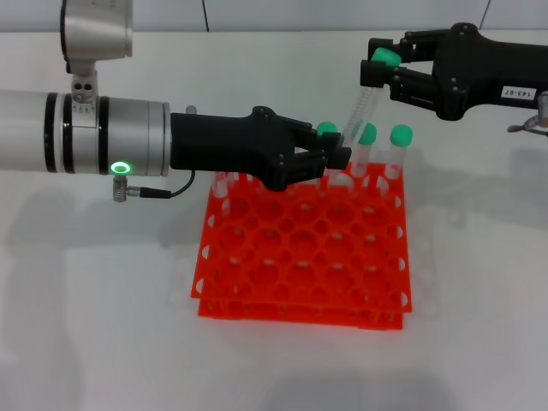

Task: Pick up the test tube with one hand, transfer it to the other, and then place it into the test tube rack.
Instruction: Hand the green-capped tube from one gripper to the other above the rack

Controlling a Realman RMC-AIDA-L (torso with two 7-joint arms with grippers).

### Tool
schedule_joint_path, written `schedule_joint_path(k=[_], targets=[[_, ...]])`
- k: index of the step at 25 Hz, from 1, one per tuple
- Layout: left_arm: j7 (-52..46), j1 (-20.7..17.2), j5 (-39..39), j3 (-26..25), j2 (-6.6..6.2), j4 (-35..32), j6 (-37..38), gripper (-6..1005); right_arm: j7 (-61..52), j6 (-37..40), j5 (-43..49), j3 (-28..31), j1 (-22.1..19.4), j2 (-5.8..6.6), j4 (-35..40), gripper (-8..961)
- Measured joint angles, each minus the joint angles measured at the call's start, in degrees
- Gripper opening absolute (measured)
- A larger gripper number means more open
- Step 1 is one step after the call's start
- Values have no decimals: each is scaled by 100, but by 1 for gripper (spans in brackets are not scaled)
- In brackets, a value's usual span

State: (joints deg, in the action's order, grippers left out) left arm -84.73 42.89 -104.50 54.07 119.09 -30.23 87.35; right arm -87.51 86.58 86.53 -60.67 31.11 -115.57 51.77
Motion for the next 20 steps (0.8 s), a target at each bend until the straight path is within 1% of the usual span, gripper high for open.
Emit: schedule_joint_path(k=[13, 20], targets=[[-5, 1, 47, 7, 14, 4, -45, 156, 15, -22, 26, -29, 11, 0, -1, 278], [-239, -21, 74, 7, 17, 10, -119, 149, 15, -22, 23, -29, 3, 0, -1, 276]])
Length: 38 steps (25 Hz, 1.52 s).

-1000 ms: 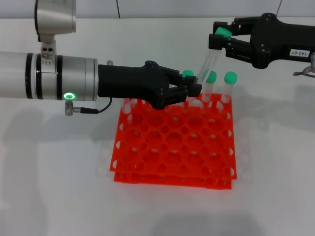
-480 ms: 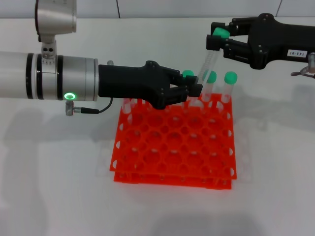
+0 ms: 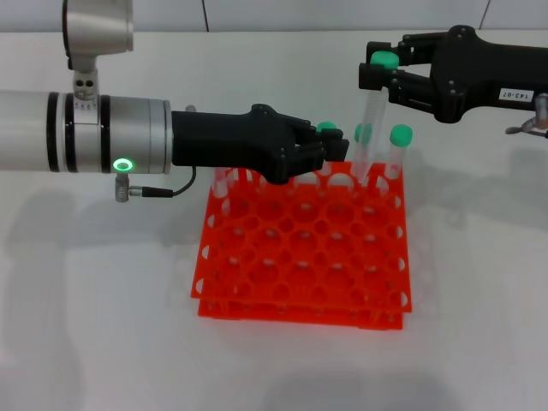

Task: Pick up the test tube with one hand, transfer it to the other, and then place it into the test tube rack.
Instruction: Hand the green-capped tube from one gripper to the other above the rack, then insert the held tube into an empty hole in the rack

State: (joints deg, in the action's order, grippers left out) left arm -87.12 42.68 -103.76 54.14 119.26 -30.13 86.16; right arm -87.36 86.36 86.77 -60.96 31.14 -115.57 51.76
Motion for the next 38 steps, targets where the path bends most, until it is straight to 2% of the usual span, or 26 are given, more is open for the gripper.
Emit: schedule_joint_path(k=[5, 8, 13, 14, 19, 24, 27, 30, 35, 38], targets=[[-58, -39, 57, 0, 0, 3, 44, 169, 0, -6, -2, 3, -8, 0, 3, 274], [-104, -45, 59, -1, 0, 4, 75, 409, 0, -6, -4, 5, -11, 0, 6, 273], [-404, -112, 66, -37, -26, -222, 116, 518, 0, -9, -8, 30, -41, 0, 7, 272], [-609, -269, 71, -49, -37, -593, 173, 540, 0, -14, -10, 43, -55, 0, 6, 271], [-804, -623, 141, -54, -30, -1238, 361, 649, 0, -20, -11, 51, -59, 0, 4, 267], [-1318, -925, 188, -61, -109, -1856, 546, 870, 0, -35, -11, 58, -59, 0, 0, 266], [-1897, -1182, 191, -139, -215, -2374, 568, 881, 0, -47, -11, 58, -79, 0, -6, 266], [-2439, -1466, 169, -437, -310, -2770, 679, 892, 0, -56, -40, 62, -147, 0, -9, 266], [-3005, -2020, 138, -921, -432, -3345, 774, 890, 5, -80, -80, 61, -193, 0, -39, 266], [-3163, -2290, 96, -1036, -473, -3626, 803, 890, 6, -84, -90, 35, -194, 0, -62, 266]])
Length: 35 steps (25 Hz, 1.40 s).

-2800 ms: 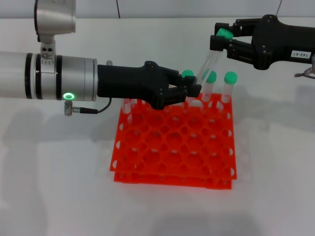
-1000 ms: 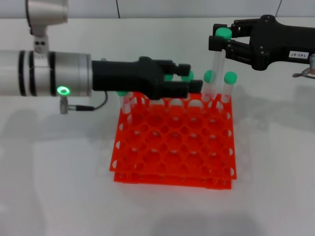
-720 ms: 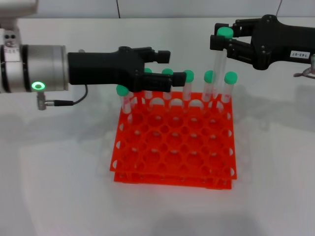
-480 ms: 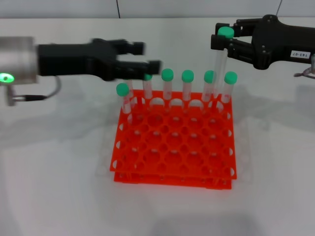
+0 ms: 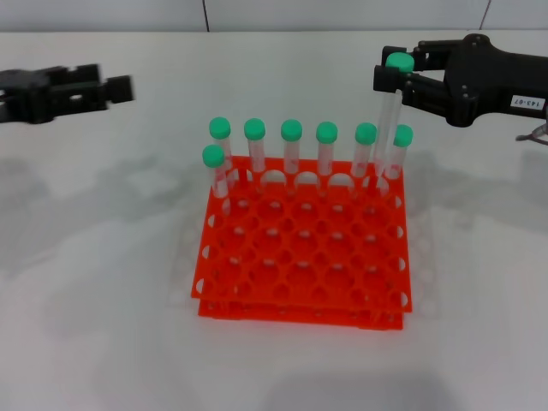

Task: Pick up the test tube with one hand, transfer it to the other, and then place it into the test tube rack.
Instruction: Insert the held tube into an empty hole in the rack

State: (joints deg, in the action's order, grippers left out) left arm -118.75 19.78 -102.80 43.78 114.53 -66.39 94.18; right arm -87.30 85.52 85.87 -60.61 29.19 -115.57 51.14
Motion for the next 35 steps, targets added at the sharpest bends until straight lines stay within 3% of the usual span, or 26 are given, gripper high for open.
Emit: schedule_joint_path(k=[7, 12, 21, 27, 35], targets=[[-255, -204, -703, -155, -124, -140, 426, 891, 67, -1, -259, -198, -33, -7, -84, 266], [-135, -192, -1359, -165, -117, -208, 791, 892, 107, -22, -475, -500, -101, -29, -95, 266], [887, -346, -1581, -158, -91, -52, 979, 892, 486, -132, -1177, -1078, -108, -29, -477, 266], [1248, -338, -1800, -140, -152, 307, 1011, 891, 569, -776, -1378, -1728, 12, -39, -522, 266], [1374, -317, -1931, -113, -142, 349, 1014, 890, 689, -1464, -1709, -2410, 209, -52, -534, 266]])
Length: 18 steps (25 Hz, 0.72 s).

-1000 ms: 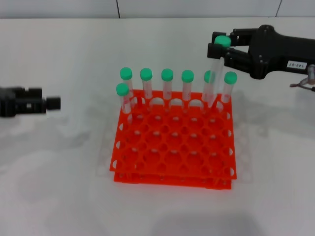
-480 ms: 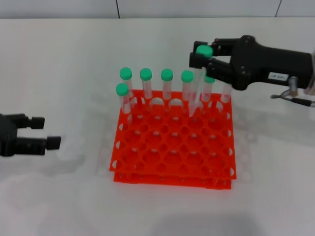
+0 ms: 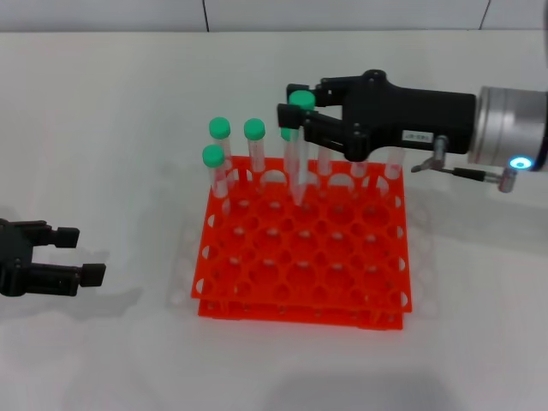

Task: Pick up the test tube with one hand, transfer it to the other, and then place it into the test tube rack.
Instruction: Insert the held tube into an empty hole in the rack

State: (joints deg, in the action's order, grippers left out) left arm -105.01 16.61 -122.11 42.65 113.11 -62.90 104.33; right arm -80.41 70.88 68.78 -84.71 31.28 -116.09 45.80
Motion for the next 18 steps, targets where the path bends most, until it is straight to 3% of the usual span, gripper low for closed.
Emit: schedule_joint_path(k=[18], targets=[[100, 53, -9, -2, 26, 13, -5, 891, 1037, -673, -1572, -1067, 55, -10, -265, 266]])
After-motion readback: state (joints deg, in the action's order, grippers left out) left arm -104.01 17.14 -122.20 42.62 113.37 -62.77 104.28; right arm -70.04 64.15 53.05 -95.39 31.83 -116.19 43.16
